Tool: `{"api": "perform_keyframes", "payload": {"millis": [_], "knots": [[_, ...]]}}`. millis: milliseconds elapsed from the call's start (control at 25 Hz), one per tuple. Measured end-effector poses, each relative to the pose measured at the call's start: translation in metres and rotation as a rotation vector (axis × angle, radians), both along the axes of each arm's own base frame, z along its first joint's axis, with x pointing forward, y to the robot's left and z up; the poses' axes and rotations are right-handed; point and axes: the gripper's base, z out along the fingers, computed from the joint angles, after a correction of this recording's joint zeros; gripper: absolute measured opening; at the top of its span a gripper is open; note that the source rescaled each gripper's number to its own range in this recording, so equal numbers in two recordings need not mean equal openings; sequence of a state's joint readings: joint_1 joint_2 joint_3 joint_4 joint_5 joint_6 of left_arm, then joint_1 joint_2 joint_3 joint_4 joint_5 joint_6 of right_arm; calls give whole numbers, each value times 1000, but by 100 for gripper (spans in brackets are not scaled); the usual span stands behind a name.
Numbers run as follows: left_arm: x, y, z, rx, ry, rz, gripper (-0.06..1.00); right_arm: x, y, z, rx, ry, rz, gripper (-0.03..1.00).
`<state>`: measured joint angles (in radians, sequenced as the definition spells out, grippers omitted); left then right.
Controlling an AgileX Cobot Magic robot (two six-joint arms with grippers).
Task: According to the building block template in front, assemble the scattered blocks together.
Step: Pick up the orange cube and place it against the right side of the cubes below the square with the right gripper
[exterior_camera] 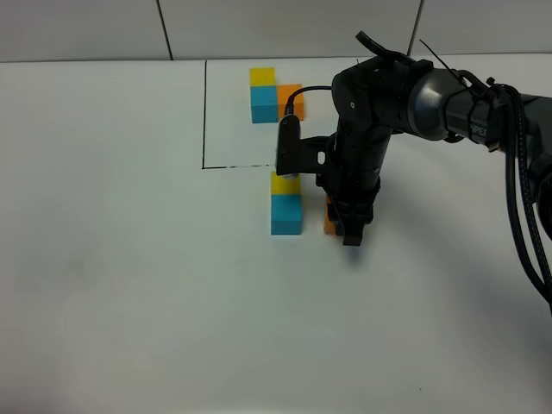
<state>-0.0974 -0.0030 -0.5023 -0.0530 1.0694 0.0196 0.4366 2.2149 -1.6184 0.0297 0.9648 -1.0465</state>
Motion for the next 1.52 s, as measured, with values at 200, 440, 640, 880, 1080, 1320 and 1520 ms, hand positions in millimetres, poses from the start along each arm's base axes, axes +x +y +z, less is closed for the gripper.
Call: {"api": "perform_keyframes", "payload": {"millis": [200,440,640,880,1080,1320,1520], "knots": [[0,0,0,0,0,0,48,6,6,-7,22,0,-20,3],[0,0,0,0,0,0,48,13,10,-14,33,14,-35,3],[0,0,0,0,0,0,48,12,14,-14,39,17,-32,3],[0,0,0,0,0,0,48,10,19,-16,35,28,-20,3],[0,0,0,0,0,0,48,10,19,-18,32,33,-20,3],[0,0,0,0,0,0,48,10,21,-18,24,31,-6,3],[0,0,0,0,0,0,48,8,24,-19,12,25,15,3]]}}
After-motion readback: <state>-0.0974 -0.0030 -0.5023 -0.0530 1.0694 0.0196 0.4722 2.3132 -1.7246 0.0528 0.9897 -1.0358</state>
